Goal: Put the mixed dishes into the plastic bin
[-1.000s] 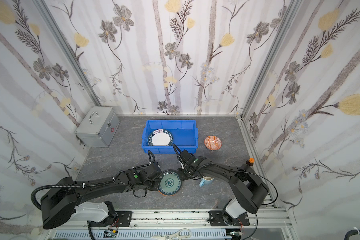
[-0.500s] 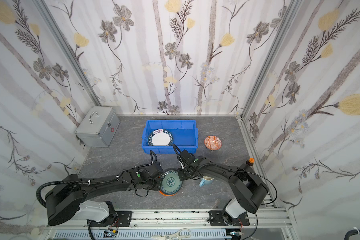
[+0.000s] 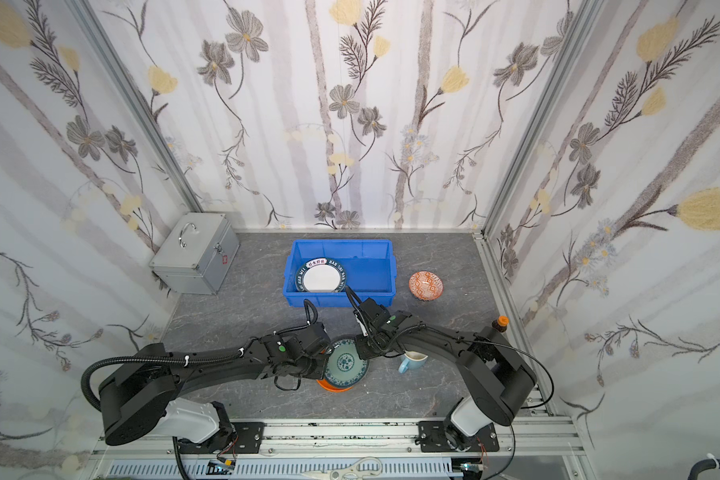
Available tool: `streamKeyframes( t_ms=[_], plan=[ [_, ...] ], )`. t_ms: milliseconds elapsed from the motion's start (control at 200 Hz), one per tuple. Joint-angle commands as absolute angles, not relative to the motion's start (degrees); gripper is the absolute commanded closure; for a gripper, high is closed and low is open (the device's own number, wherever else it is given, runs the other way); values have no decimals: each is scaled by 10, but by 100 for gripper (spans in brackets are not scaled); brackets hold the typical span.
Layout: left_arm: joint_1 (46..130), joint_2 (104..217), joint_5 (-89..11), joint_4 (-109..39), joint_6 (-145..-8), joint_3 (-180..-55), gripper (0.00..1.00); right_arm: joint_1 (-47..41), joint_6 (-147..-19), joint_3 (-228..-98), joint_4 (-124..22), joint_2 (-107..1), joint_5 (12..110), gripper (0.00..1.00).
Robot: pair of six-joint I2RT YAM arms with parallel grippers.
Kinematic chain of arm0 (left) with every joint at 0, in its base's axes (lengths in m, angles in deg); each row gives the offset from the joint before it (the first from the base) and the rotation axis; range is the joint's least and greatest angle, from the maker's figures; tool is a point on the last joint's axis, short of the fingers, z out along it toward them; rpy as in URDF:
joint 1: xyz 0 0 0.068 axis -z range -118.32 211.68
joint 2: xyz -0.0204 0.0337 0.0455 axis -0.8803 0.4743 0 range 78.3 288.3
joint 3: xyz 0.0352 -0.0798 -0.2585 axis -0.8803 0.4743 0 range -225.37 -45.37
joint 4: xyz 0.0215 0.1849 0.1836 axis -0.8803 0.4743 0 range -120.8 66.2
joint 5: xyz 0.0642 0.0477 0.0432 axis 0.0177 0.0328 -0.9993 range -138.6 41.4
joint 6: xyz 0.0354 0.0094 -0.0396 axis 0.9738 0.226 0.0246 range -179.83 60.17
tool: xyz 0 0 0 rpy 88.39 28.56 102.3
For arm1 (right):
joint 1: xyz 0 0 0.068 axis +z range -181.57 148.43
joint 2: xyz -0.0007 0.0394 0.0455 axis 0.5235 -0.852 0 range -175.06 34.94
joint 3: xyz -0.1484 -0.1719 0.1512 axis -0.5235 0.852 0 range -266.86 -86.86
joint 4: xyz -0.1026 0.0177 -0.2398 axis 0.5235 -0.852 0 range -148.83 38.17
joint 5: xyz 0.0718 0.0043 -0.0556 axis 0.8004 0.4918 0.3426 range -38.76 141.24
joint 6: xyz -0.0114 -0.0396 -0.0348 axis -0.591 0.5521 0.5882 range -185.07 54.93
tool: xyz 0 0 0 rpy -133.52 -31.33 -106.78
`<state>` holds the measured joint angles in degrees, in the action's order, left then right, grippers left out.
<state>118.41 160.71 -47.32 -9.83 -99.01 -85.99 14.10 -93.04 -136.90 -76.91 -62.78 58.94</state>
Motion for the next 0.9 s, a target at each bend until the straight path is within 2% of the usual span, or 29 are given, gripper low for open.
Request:
streamKeyframes(
  t_ms=[0, 60, 255, 365, 420, 470, 530, 585, 639, 784, 894],
  plan=[
    [1184, 1609, -471, -97, -987, -863, 100, 140, -925, -1373, -757, -634, 593, 82],
    [1184, 1607, -473, -97, -986, -864, 100, 140, -925, -1373, -757, -634, 593, 87],
    [1183, 1610, -478, -94, -984, -865, 100, 135, -925, -1374, -757, -634, 593, 91],
    [1183, 1606, -480, -91, -983, -866, 91, 132, -923, -1376, -758, -633, 596, 92],
    [1183, 1599, -485, -88, -981, -868, 80, 130, -921, -1379, -760, -632, 596, 92],
    [1183, 1590, -493, -80, -978, -871, 61, 128, -919, -1384, -764, -632, 595, 93],
    [1181, 1575, -502, -69, -972, -876, 47, 127, -915, -1391, -770, -631, 595, 93],
    [1176, 1560, -511, -58, -967, -880, 29, 125, -912, -1399, -774, -629, 596, 93],
    [1171, 1544, -513, -52, -962, -882, 24, 124, -909, -1406, -779, -628, 596, 93],
    [1150, 1507, -523, -29, -958, -882, 0, 120, -904, -1418, -788, -625, 597, 93],
    [1130, 1463, -526, -11, -955, -876, 0, 117, -901, -1423, -790, -621, 600, 94]
  ],
)
